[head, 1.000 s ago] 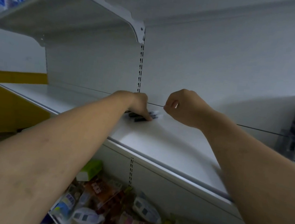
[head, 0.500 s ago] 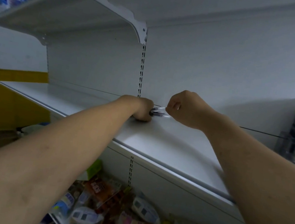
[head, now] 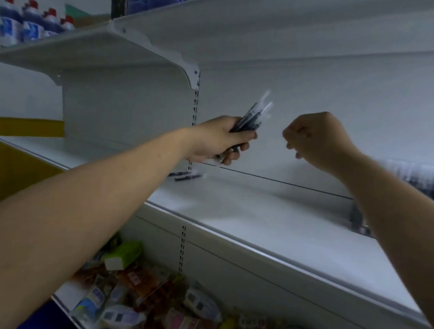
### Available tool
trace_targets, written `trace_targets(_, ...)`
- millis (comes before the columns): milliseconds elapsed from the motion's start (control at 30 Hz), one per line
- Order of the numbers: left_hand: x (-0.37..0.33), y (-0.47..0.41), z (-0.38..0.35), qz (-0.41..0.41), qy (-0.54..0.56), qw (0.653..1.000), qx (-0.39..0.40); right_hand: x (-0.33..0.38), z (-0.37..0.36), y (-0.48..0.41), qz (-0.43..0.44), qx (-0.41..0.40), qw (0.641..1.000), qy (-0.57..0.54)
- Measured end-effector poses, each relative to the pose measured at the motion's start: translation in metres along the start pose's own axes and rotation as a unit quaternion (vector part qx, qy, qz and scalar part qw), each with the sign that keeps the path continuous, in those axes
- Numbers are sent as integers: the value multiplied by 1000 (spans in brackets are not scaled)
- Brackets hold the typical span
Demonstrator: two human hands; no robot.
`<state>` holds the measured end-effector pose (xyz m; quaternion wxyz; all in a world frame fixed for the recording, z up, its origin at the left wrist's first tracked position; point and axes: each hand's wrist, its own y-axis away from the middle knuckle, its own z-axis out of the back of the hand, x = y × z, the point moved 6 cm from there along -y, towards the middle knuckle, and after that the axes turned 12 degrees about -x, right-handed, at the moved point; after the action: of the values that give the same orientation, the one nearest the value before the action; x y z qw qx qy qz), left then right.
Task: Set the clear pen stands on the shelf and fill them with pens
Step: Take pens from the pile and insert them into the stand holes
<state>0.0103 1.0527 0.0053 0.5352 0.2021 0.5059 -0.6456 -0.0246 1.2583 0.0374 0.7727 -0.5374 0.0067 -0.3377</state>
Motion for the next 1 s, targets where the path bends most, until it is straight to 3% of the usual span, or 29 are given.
trace_targets(333, -122, 3, -218, -122, 149, 975, 109, -98, 218, 54, -99, -137, 986, 8)
trace_targets(567, -176, 1, -348, -124, 193, 953, 195, -159, 288, 79, -134, -188, 970, -77)
trace_targets(800, -171, 21, -388, -134, 250, 924, 258, -185, 294, 102, -125, -176, 967, -132)
trace_targets(900, -174, 22, -382, -149, 278, 917, 244, -187, 299, 105, -152, -123, 958, -210)
trace_targets(1000, -169, 24, -383, -156, 258, 928, 221, -191, 298, 112, -172, -78, 963, -190)
